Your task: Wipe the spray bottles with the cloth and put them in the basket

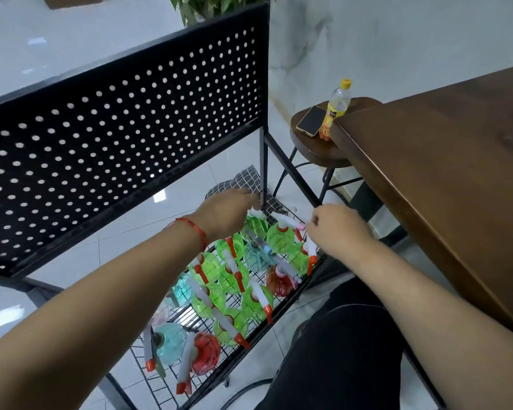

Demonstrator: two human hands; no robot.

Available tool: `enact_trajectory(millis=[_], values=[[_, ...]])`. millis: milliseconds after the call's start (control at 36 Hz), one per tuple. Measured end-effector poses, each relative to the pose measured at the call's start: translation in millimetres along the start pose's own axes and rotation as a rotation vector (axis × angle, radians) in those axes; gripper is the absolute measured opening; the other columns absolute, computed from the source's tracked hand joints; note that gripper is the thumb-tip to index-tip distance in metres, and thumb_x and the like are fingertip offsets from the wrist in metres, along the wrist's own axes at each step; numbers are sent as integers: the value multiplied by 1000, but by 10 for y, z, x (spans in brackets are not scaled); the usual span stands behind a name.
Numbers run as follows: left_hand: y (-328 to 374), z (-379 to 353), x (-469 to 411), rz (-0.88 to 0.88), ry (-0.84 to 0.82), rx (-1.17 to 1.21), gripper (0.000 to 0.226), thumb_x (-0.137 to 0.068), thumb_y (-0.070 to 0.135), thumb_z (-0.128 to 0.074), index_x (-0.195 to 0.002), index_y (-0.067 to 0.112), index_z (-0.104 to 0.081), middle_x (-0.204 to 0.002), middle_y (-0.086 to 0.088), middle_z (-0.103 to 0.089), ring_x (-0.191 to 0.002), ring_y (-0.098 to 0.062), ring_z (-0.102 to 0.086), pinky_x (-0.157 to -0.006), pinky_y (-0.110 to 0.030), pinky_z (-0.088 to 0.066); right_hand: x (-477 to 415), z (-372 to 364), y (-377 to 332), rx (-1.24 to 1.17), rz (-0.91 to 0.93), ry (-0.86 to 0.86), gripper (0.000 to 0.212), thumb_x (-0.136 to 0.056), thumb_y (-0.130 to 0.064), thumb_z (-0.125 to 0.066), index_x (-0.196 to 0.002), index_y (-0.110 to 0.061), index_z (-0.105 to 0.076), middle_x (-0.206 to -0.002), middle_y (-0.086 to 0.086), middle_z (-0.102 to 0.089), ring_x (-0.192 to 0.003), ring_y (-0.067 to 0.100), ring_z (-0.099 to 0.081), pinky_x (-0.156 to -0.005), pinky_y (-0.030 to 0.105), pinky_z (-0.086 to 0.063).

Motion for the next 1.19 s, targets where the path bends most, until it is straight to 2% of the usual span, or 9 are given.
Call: enact_trajectory(millis=[167, 278, 500, 611, 694, 833, 1000, 1083, 1194], values=[[-66, 33, 371, 9, -47, 16, 38, -103, 5, -56, -130, 27, -69, -127, 5, -66, -117, -21, -62, -81, -38, -55, 150, -223, 54, 31, -64, -147, 45, -93, -59, -61, -71, -24, -42, -80, 3, -58, -80, 31, -61, -66, 35, -50], [-180, 71, 640, 133, -62, 21, 42, -106, 9, -55, -140, 30, -64, -143, 4, -61, -131, -23, -59, -90, -38, -55, 215, -276, 41, 85, -69, -148, 28, -96, -40, -63, -82, -19, -52, -87, 5, -58, -83, 32, -60, -66, 33, -46], [-387, 209, 1224, 321, -49, 63, 31, -110, 20, -52, -137, 27, -65, -140, 3, -64, -125, -21, -62, -101, -37, -53, 240, -271, 54, 202, -11, -102, 12, -94, -20, -61, -86, -16, -54, -78, 2, -50, -77, 30, -58, -64, 33, -44], [-415, 232, 1471, 365, -113, 25, 33, -109, 20, -54, -139, 32, -62, -139, 7, -64, -124, -18, -62, -102, -38, -54, 272, -278, 65, 187, 17, -102, 27, -102, -41, -60, -88, -18, -54, -89, 6, -61, -81, 31, -60, -67, 34, -45], [-445, 244, 1586, 386, -162, 11, 40, -108, 14, -53, -142, 35, -59, -144, 9, -61, -129, -17, -60, -105, -40, -54, 356, -251, 22, 229, 76, -53, 24, -105, -40, -56, -111, -18, -63, -112, 8, -67, -98, 34, -68, -73, 37, -51], [-447, 258, 1621, 350, -184, -31, 45, -108, 13, -54, -146, 37, -56, -151, 11, -55, -131, -18, -57, -98, -41, -55, 584, -250, -350, 284, 251, 67, 35, -105, -22, -48, -139, -18, -55, -129, 5, -56, -115, 31, -63, -81, 40, -53], [-413, 243, 1773, 368, -301, -102, 62, -97, -4, -54, -145, 36, -54, -144, 7, -58, -121, -19, -61, -91, -40, -60, 886, -485, -886, 76, 409, 10, 25, -104, -40, -55, -107, -26, -75, -134, -9, -67, -80, 10, -63, -56, 27, -44], [-452, 217, 1966, 350, -333, -169, 63, -96, -1, -61, -145, 39, -52, -137, 8, -57, -113, -17, -60, -82, -35, -59, 1082, -704, -1045, 68, 433, -103, 31, -102, -51, -54, -108, -26, -73, -107, -5, -71, -88, 17, -66, -67, 31, -47], [-396, 213, 2155, 355, -329, -299, 45, -98, 4, -60, -133, 32, -57, -120, 7, -58, -98, -15, -56, -71, -29, -47, 1244, -878, -1195, 129, 518, -21, 29, -105, -39, -51, -114, -20, -70, -112, 1, -64, -99, 21, -60, -70, 33, -41]])
Point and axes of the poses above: each hand's wrist, its own x-axis away from the middle knuckle, its own z-axis out of the back of the hand, y = z × x, the point moved 2 cm from there along -x, towards the middle knuckle
